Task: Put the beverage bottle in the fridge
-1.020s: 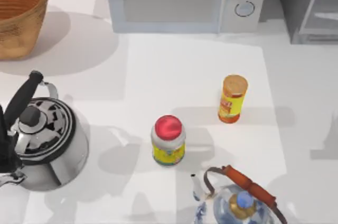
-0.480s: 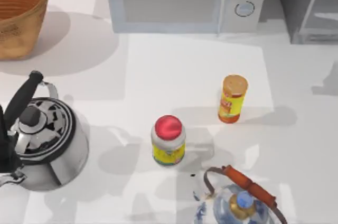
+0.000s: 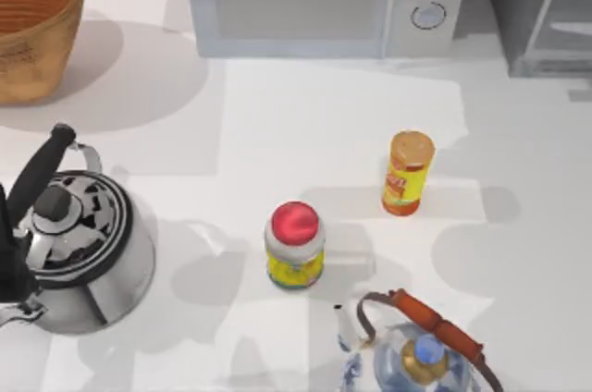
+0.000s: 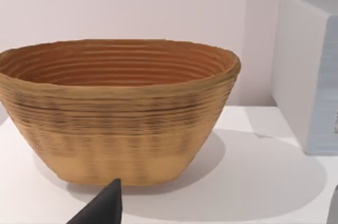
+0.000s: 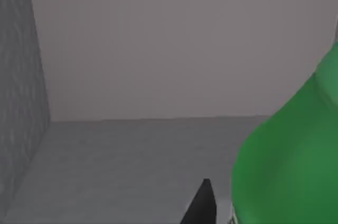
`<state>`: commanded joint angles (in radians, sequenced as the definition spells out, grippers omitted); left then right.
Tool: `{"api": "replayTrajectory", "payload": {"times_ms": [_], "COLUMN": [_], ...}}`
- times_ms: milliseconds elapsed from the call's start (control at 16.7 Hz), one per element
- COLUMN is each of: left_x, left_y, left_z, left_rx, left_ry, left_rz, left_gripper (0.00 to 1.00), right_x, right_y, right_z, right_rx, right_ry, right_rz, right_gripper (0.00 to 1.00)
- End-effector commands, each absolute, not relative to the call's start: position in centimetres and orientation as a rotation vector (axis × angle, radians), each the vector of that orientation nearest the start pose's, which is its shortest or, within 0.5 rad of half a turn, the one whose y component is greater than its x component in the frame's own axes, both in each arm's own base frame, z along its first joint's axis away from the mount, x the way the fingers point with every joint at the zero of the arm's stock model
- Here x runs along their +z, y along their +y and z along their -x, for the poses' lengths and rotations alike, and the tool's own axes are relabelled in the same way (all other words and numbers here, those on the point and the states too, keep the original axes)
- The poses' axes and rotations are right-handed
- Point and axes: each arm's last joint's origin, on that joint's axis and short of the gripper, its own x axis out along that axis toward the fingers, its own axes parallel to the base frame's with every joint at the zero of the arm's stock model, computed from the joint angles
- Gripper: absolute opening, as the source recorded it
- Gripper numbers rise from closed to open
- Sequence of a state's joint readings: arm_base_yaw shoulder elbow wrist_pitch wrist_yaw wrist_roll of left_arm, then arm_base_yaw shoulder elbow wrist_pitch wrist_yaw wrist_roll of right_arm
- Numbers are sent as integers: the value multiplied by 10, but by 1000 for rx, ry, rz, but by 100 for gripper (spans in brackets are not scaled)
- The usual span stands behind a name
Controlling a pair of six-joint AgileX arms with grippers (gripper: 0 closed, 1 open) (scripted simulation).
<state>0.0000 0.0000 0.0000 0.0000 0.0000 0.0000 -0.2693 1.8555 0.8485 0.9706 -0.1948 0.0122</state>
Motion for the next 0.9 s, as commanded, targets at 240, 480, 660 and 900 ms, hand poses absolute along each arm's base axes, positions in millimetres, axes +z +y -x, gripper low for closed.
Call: {"api": "replayTrajectory", "payload": {"times_ms": [240, 480, 660, 900], "left_x": [160, 160, 160, 160], "left_y": [-1, -1, -1, -1], "left_z": [-106, -106, -106, -106], "left_rx": [0, 0, 0, 0], "left_ry": [0, 0, 0, 0], "left_rz": [0, 0, 0, 0], "left_gripper": [100, 100, 100, 100], "right_x": [143, 130, 130, 119], "right_y": [-102, -104, -104, -102], "right_z": [-398, -405, -405, -410], "right_rx": [-15, -1, -1, 1], "right_ry": [4, 5, 5, 47], "right_rz": [4, 0, 0, -19], "right_gripper": [1, 1, 1, 1]}}
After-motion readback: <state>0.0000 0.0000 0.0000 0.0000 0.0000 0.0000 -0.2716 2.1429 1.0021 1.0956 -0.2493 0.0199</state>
